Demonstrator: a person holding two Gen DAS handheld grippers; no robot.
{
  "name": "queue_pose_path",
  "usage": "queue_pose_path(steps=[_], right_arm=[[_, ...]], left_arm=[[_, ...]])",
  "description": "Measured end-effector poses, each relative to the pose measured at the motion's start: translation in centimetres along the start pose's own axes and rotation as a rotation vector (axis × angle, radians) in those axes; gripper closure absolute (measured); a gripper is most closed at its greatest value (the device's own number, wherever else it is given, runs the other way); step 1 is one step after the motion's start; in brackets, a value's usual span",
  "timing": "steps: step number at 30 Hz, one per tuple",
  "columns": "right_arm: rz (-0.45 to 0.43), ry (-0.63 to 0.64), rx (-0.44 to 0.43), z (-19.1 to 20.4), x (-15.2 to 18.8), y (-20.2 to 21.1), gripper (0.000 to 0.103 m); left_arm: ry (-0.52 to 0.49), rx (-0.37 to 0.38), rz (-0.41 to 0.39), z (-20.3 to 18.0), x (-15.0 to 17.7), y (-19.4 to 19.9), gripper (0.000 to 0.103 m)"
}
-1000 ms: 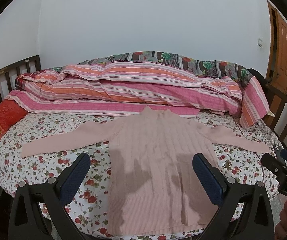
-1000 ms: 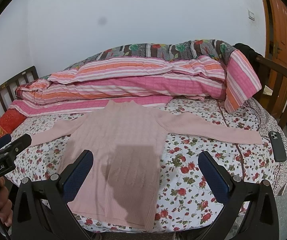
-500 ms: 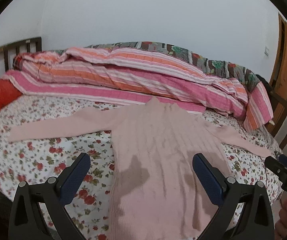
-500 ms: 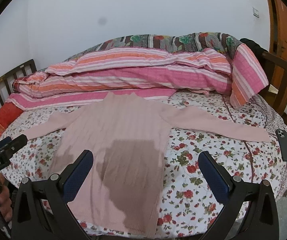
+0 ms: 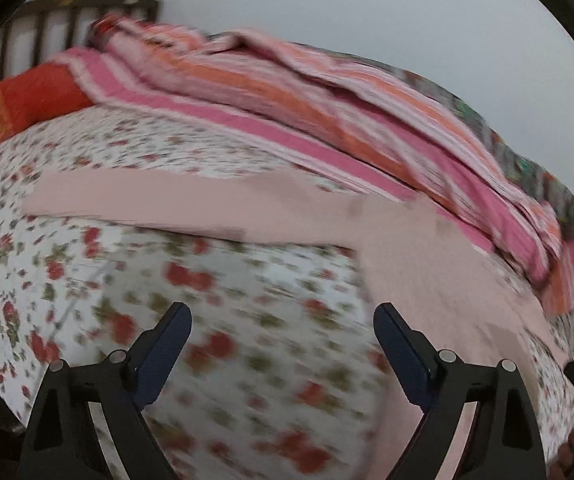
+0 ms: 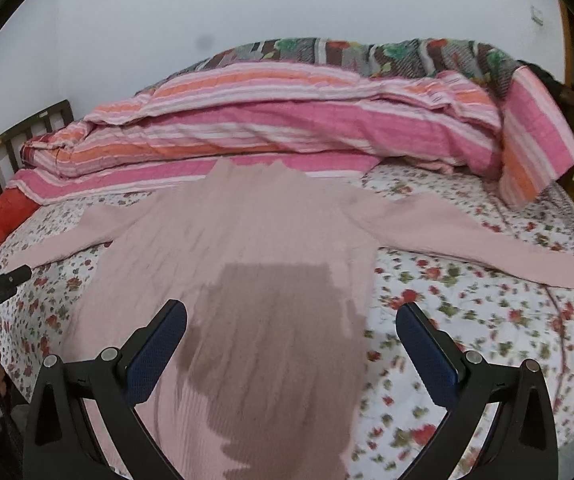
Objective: Fold small clothes
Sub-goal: 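Grasp the pink sweater's sleeve cuff with the left gripper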
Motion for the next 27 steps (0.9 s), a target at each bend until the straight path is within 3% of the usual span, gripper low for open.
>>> queue_pose_path(steps=[3, 13, 17, 22, 24, 25, 27], right_arm=[[-0.013, 0.001, -0.020, 0.1, -0.3, -1.3, 0.001], [0.001, 0.023, -0.062, 1.2, -2.4, -5.1, 0.002], [0.012, 0.018, -0.072, 1.5, -2.7, -6.8, 0.002], [0.032, -0.008, -0.106, 1.5, -3.0, -8.6, 0.002], [0.036, -0.005, -0.107, 1.4, -3.4, -9.2, 0.002], [0.033, -0.004, -0.105, 1.2, -3.7, -9.3, 0.002], [0.023, -0.008, -0.112, 0.6, -4.1, -9.2, 0.002]], left_arm=[[0.091, -0.054, -0.008, 3.7, -0.6, -1.3, 0.023], [0.292, -0.144, -0.033, 13.2, -3.4, -5.3, 0.036], [0.367, -0.160, -0.074, 15.5, -3.8, -6.0, 0.036], [0.420, -0.233, -0.106, 17.6, -4.7, -6.3, 0.039], [0.414, -0.307, -0.097, 18.1, -5.3, -6.3, 0.051], [0.406, -0.343, -0.087, 18.4, -5.6, -6.4, 0.062], [0.363, -0.400, -0.081, 18.4, -6.3, -6.3, 0.093]])
Point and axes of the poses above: each gripper's, at about its wrist camera, not at the fingertips, and y roughly against the way its jaws point, z to its left, x to its underside, the point moved 4 cm from there along -y, roughly the way its jaws point, and after that the axes turned 5 degrees about -y, right-handed, at the moved point
